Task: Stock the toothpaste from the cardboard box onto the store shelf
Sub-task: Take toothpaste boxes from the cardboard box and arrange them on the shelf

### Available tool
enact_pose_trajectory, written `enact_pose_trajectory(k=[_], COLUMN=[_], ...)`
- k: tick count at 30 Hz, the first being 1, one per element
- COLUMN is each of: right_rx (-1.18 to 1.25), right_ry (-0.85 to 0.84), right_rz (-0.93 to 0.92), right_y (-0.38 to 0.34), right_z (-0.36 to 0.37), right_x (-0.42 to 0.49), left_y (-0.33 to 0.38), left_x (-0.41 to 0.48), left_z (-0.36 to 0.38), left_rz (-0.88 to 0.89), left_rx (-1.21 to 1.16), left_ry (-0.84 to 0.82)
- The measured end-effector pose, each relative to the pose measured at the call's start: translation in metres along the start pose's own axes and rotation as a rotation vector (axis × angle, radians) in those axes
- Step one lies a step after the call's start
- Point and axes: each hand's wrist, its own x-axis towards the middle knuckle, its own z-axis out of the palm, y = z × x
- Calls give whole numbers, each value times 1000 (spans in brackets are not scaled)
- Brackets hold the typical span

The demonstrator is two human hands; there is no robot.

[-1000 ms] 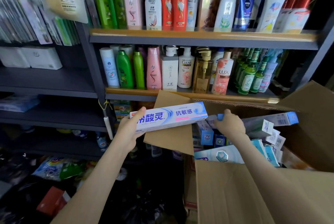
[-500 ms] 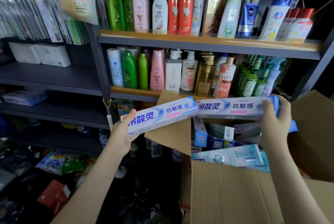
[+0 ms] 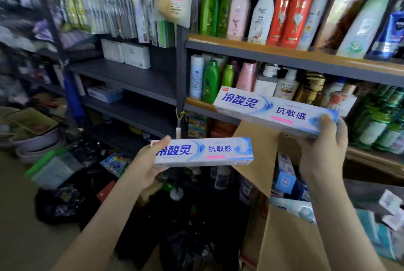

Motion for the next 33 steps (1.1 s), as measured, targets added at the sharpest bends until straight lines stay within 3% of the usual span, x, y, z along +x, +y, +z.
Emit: enact_pose_trajectory(k=[6,12,17,27,33], right_rx=[84,-77,-206,26,-118], right_ry=[-256,-462,-664,-733,-871], right_rz=[221,258,390,801,874], right_y=[58,119,173,272,329], right_z=[84,147,221,363,432], right_x=[-54,-98,-132,-195,-190], left_y=[0,10,33,105,134], left_x=[-13,-7,3,57,112], left_z=[-65,-152,-237,-378,-439], left_rz=[-10,7,12,30,47], left_rx=[-32,-37,-71,-78,-70], left_ry=[53,98,109,231,265])
